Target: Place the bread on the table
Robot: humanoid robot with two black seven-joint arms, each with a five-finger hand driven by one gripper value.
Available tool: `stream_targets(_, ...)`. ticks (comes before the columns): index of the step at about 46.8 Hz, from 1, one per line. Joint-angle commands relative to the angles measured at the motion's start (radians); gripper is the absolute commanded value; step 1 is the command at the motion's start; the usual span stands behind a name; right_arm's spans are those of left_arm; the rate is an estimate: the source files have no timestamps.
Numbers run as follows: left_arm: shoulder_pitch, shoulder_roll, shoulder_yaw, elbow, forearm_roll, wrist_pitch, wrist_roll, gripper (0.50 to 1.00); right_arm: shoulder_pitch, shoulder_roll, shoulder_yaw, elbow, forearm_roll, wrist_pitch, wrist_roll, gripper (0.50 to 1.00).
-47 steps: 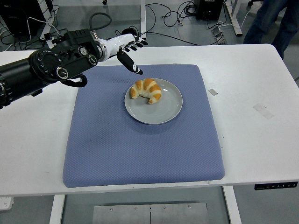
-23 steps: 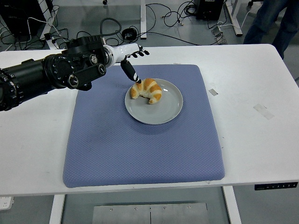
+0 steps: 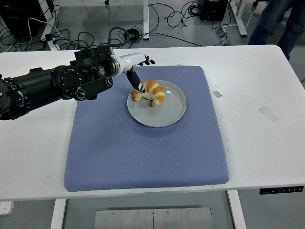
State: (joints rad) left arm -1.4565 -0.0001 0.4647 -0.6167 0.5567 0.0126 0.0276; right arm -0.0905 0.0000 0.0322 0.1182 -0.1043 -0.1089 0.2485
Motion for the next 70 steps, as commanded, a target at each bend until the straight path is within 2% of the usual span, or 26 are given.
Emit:
stream_targets(1, 0.001, 0.000, 0.000, -0.002, 0.003, 0.000, 0.000, 0.916, 0.000, 0.000, 0.000, 0.000, 0.000, 0.000, 0.000, 1.000)
stream_targets(8, -0.002, 0.000, 0.003, -0.011, 0.008, -0.005, -0.002, 0.916, 0.000, 0.000, 0.000, 0.000, 0.000, 0.000, 0.000, 1.000)
stream_targets(23, -0.054, 0.000, 0.015, -0.107, 0.045, -0.011, -0.002, 0.915, 0.000, 0.000, 0.000, 0.001, 0.000, 0.000, 0.000, 1.000)
stream_targets(43, -0.050, 0.000, 0.062, -0.109, 0.045, -0.009, -0.002, 0.883, 0.000, 0.000, 0.000, 0.000, 0.000, 0.000, 0.000, 1.000)
stream_targets(65, -0.038, 0.000, 0.063, -0.106, 0.045, -0.005, -0.002, 0.883, 0.000, 0.000, 0.000, 0.000, 0.000, 0.000, 0.000, 1.000)
stream_targets(66, -0.038, 0.000, 0.063, -0.106, 0.045, -0.005, -0.002, 0.877, 0.000, 0.000, 0.000, 0.000, 0.000, 0.000, 0.000, 1.000)
stream_targets(68, -0.036, 0.000, 0.063, -0.106, 0.045, -0.003, -0.002, 0.818, 0.000, 0.000, 0.000, 0.000, 0.000, 0.000, 0.000, 1.000)
stream_targets(70, -0.036, 0.000, 0.063, -0.106, 0.045, -0.003, -0.003, 0.793, 0.000, 0.000, 0.000, 0.000, 0.000, 0.000, 0.000, 1.000)
